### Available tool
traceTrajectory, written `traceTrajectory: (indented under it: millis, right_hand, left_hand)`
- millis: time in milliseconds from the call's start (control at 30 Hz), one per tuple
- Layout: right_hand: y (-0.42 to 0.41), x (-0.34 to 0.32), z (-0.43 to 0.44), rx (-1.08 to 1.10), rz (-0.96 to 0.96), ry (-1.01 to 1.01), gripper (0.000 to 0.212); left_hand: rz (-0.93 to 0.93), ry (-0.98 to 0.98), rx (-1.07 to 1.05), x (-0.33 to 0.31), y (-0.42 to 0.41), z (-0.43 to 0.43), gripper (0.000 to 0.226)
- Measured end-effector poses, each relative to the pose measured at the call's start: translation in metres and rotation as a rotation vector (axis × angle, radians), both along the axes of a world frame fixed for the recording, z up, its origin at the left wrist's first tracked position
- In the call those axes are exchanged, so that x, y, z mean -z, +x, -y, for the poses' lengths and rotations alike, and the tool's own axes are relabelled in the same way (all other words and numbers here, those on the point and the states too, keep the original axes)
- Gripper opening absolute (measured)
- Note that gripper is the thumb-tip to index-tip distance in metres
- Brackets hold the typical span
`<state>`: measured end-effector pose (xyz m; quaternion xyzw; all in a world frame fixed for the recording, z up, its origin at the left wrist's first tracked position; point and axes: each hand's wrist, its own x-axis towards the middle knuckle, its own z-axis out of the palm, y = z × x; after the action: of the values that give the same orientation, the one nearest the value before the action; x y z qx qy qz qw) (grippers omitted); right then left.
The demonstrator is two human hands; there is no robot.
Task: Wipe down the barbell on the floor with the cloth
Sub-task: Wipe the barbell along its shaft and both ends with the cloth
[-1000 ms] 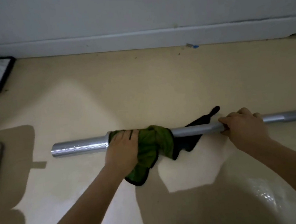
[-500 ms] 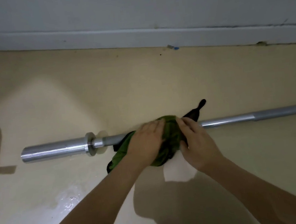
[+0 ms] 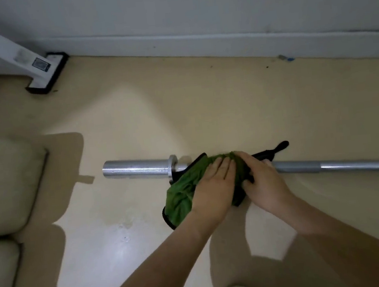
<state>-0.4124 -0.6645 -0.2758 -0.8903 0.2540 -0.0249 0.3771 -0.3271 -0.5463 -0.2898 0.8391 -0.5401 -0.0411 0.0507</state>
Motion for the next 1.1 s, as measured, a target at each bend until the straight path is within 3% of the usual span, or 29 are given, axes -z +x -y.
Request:
traceTrajectory:
  millis: [67,167,233,333,367,433,533,633,700,733,800,867,933,967,1033,1100]
  right_hand:
    - [-0.002,-0.004,0.004,-0.023,0.010,0.001,0.060]
    - [-0.002,-0.003,0.008,-0.059,-0.003,-0.076,0.043]
    - [0.001,-0.004,0.002,0.020,0.030,-0.041,0.034]
    - [0.004,-0.013,-0.005,0.178,0.109,0.014,0.026]
    - [0.001,-0.016,-0.003,0.235,0.104,0.026,0.025]
    - [-0.015,-0.020,0.013,0.456,0.072,0.104,0.019]
    - [-0.050,-0.036,0.052,0.831,0.055,0.542,0.018]
    - [-0.075,-0.068,0.088,0.714,-0.121,0.800,0.022]
    - [-0.079,-0.085,0.100,0.593,-0.136,0.882,0.017]
    - [-0.078,-0.088,0.104,0.550,-0.135,0.804,0.014]
    - [-0.077,-0.079,0.103,0.539,-0.153,0.377,0.011]
    - [-0.071,-0.064,0.087,0.545,-0.097,-0.134,0.027]
    - [-0.058,-0.046,0.058,0.427,-0.083,-0.274,0.038]
    - [-0.051,-0.034,0.041,0.329,-0.144,-0.264,0.045]
    - [-0.038,-0.011,0.008,0.173,-0.288,-0.284,0.061]
    - [-0.017,-0.003,-0.011,0.122,-0.243,-0.314,0.062]
  left_hand:
    - [0.144,0.063,0.018,-0.010,0.012,-0.013,0.058]
    - [0.287,0.198,-0.137,-0.019,0.041,-0.043,0.072]
    - [0.166,0.222,-0.265,-0.025,0.040,-0.041,0.073]
    - [-0.086,0.004,-0.297,-0.034,0.010,-0.002,0.032]
    - [-0.188,-0.099,-0.303,-0.040,-0.005,0.012,0.025]
    - [-0.506,-0.234,-0.344,-0.051,-0.029,0.033,0.034]
    - [-1.206,-0.255,-0.502,-0.073,-0.045,0.046,0.033]
    - [-1.738,-0.360,-0.630,-0.099,-0.045,0.040,0.024]
    - [-1.831,-0.483,-0.676,-0.109,-0.039,0.030,0.023]
    - [-1.814,-0.548,-0.719,-0.111,-0.033,0.027,0.023]
    - [-1.579,-0.577,-0.805,-0.105,-0.018,0.024,0.023]
    - [-0.969,-0.443,-0.742,-0.084,-0.004,0.020,0.026]
    - [-0.394,-0.268,-0.502,-0.066,0.005,0.013,0.028]
    - [-0.276,-0.216,-0.419,-0.061,0.006,0.008,0.028]
    - [-0.249,-0.147,-0.355,-0.063,0.002,-0.007,0.029]
    - [-0.229,-0.085,-0.373,-0.073,-0.008,-0.026,0.033]
